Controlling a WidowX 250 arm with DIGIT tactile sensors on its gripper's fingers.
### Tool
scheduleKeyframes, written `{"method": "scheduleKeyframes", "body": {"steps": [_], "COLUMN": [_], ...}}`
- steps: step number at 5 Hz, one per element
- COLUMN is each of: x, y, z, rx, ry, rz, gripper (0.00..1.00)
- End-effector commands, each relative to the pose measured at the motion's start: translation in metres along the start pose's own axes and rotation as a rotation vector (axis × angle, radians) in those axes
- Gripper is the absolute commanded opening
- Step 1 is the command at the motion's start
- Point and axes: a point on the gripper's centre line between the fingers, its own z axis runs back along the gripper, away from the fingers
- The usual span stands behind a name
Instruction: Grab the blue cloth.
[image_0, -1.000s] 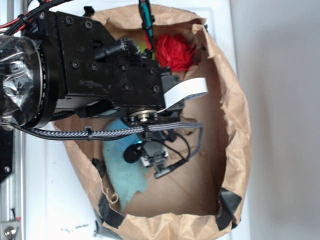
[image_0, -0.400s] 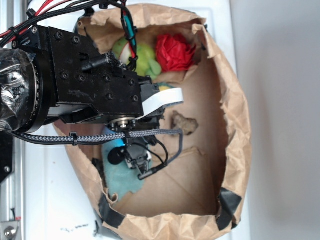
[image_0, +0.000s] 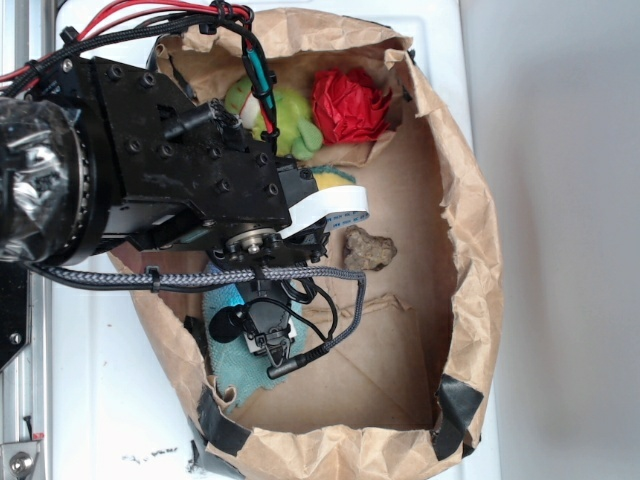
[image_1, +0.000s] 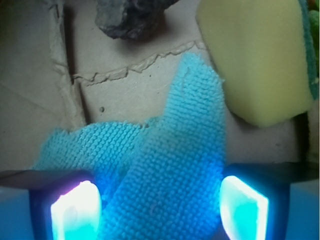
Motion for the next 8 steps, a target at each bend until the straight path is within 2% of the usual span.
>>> {"method": "scheduleKeyframes", "body": {"steps": [1, 3, 4, 5, 8], "x": [0.0097, 0.0104, 0.0101, 0.0093, 0.0069], "y": [0.0054, 0.006, 0.0055, 0.0047, 0.0049], "z": [0.0054, 0.0076, 0.0067, 0.0068, 0.0071], "rx": [-0.011, 0.004, 0.006, 0.004, 0.001], "ry": [-0.008, -0.008, -0.007, -0.023, -0.053], "rz": [-0.019, -0.029, -0.023, -0.008, 0.004], "gripper": [1.0, 1.0, 0.78, 0.0, 0.0]}}
